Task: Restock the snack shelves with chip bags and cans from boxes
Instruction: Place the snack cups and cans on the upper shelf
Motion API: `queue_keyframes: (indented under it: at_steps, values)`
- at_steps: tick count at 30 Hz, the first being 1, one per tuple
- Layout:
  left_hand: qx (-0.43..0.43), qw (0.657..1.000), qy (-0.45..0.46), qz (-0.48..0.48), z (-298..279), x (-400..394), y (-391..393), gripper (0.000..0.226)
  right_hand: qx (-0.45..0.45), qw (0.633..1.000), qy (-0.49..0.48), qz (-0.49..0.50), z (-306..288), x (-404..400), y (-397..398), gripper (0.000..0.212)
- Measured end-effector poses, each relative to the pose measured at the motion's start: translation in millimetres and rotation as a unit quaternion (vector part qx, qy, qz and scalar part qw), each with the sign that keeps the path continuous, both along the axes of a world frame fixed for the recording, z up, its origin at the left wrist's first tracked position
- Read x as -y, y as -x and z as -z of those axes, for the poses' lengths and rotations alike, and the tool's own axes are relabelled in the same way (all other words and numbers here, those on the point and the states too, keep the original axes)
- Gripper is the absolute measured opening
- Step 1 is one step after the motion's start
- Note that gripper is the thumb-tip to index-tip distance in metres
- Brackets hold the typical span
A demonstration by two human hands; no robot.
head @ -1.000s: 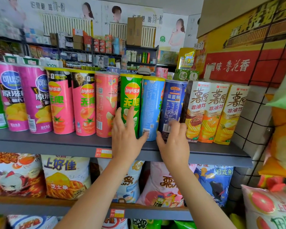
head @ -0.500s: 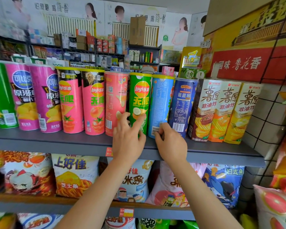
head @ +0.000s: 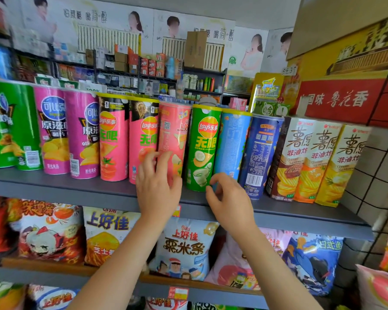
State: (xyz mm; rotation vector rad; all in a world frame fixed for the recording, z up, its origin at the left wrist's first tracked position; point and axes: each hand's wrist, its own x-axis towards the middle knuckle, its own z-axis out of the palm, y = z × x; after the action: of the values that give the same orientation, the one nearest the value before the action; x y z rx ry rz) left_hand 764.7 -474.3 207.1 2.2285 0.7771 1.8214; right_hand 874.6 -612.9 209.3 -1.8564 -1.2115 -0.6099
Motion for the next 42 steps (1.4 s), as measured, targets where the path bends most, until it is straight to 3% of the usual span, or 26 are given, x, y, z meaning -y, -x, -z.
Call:
queue_keyframes:
  at_steps: [6,18,22,25,29,34,38,42]
  values:
    - [-0.097,0.995,0.002,0.012,7,-5,2,0.070,0.088,0.994,0.059,0.027,9,-35,16,0.038]
    - [-0.110,0.994,-0.005,0.014,5,-4,7,0.065,0.084,0.992,0.079,0.051,10,-39,16,0.043]
    - [-0.076,0.997,-0.010,-0.016,5,-11,20,0.064,0.051,0.998,0.018,-0.025,7,-38,19,0.040]
    - [-0.076,0.997,0.010,-0.031,4,-26,31,0.063,0.078,0.993,0.016,-0.085,6,-42,30,0.042]
    - [-0.105,0.994,0.015,-0.034,6,-28,30,0.065,0.132,0.987,0.092,-0.005,10,-54,41,0.049]
    - [-0.109,0.993,0.020,-0.044,8,-26,31,0.067,0.130,0.985,0.110,0.024,9,-59,41,0.052]
    - [-0.109,0.993,0.008,-0.053,8,-25,31,0.064,0.092,0.995,0.029,-0.018,5,-55,40,0.044]
    - [-0.161,0.981,-0.094,-0.043,10,-22,32,0.052,0.078,0.995,-0.039,0.039,2,-41,29,0.036]
